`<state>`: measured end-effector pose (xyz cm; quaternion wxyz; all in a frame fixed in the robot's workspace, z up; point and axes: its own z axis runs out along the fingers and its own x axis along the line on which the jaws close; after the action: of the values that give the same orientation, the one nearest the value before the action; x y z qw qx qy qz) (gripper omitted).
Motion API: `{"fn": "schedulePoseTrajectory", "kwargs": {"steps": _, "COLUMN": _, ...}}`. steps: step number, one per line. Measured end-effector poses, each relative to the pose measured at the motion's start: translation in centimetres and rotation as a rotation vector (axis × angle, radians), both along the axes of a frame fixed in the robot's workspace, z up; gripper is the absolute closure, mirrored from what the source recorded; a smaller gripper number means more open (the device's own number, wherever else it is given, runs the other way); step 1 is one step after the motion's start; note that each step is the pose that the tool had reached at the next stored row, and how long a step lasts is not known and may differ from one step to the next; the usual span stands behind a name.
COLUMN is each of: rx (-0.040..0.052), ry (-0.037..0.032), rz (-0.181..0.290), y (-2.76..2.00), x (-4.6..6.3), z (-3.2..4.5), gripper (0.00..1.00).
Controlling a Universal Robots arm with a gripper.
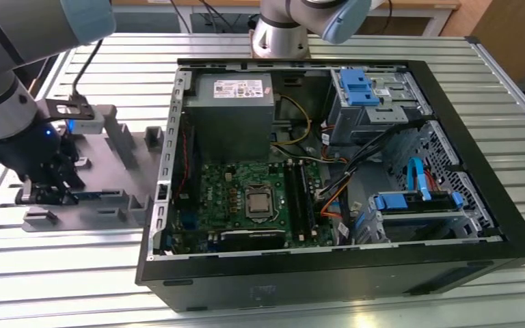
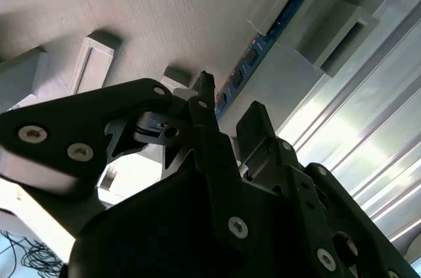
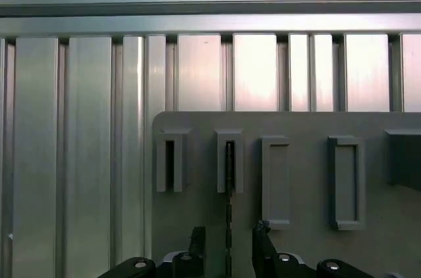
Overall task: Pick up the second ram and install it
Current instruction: 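Pick up the second ram and move it above second insertion slot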
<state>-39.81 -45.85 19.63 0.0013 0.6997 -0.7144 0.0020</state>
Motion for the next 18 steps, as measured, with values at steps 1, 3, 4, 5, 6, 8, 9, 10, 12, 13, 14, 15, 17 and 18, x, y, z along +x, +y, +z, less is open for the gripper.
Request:
{"fn": "schedulePoseTrajectory", "kwargs": {"steps": 1, "rx": 0.0000, "ry": -0.0004, "rz": 0.000, "y": -0.01, "x": 0.00, "z": -0.06, "gripper": 0.60}}
{"fn": "schedulePoseTrajectory", "kwargs": {"steps": 3, "rx": -0.0001, "ry": -0.0012, "rz": 0.000, "y": -0.02, "x": 0.01, "z": -0.09, "gripper": 0.66}}
{"fn": "schedulePoseTrajectory", "kwargs": {"steps": 4, "rx": -0.0001, "ry": -0.0016, "rz": 0.000, "y": -0.02, "x": 0.01, "z": -0.09, "gripper": 0.73}}
{"fn": "schedulePoseTrajectory", "kwargs": {"steps": 5, "rx": -0.0001, "ry": -0.0017, "rz": 0.000, "y": -0.02, "x": 0.01, "z": -0.09, "gripper": 0.73}}
{"fn": "schedulePoseTrajectory", "kwargs": {"steps": 6, "rx": 0.0001, "ry": -0.0021, "rz": 0.000, "y": -0.02, "x": 0.00, "z": -0.11, "gripper": 0.73}}
{"fn": "schedulePoseTrajectory", "kwargs": {"steps": 8, "rx": 0.0032, "ry": -0.0022, "rz": 0.000, "y": -0.02, "x": -0.13, "z": -0.18, "gripper": 0.73}}
{"fn": "schedulePoseTrajectory", "kwargs": {"steps": 9, "rx": 0.0056, "ry": -0.0020, "rz": 0.000, "y": -0.02, "x": -0.19, "z": -0.24, "gripper": 0.73}}
{"fn": "schedulePoseTrajectory", "kwargs": {"steps": 10, "rx": 0.0069, "ry": -0.0023, "rz": 0.000, "y": -0.02, "x": -0.22, "z": -0.34, "gripper": 0.73}}
{"fn": "schedulePoseTrajectory", "kwargs": {"steps": 12, "rx": 0.0072, "ry": -0.0022, "rz": 0.000, "y": -0.01, "x": -0.23, "z": -0.53, "gripper": 0.73}}
{"fn": "schedulePoseTrajectory", "kwargs": {"steps": 13, "rx": 0.0072, "ry": -0.0020, "rz": 0.000, "y": -0.01, "x": -0.24, "z": -0.61, "gripper": 0.73}}
{"fn": "schedulePoseTrajectory", "kwargs": {"steps": 14, "rx": 0.0072, "ry": -0.0020, "rz": 0.000, "y": -0.02, "x": -0.24, "z": -0.65, "gripper": 0.73}}
{"fn": "schedulePoseTrajectory", "kwargs": {"steps": 15, "rx": 0.0071, "ry": -0.0019, "rz": 0.000, "y": -0.02, "x": -0.24, "z": -0.67, "gripper": 0.73}}
{"fn": "schedulePoseTrajectory", "kwargs": {"steps": 17, "rx": 0.0072, "ry": -0.0020, "rz": 0.000, "y": -0.01, "x": -0.24, "z": -0.70, "gripper": 0.73}}
{"fn": "schedulePoseTrajectory", "kwargs": {"steps": 18, "rx": 0.0072, "ry": -0.0020, "rz": 0.000, "y": -0.01, "x": -0.24, "z": -0.71, "gripper": 0.75}}
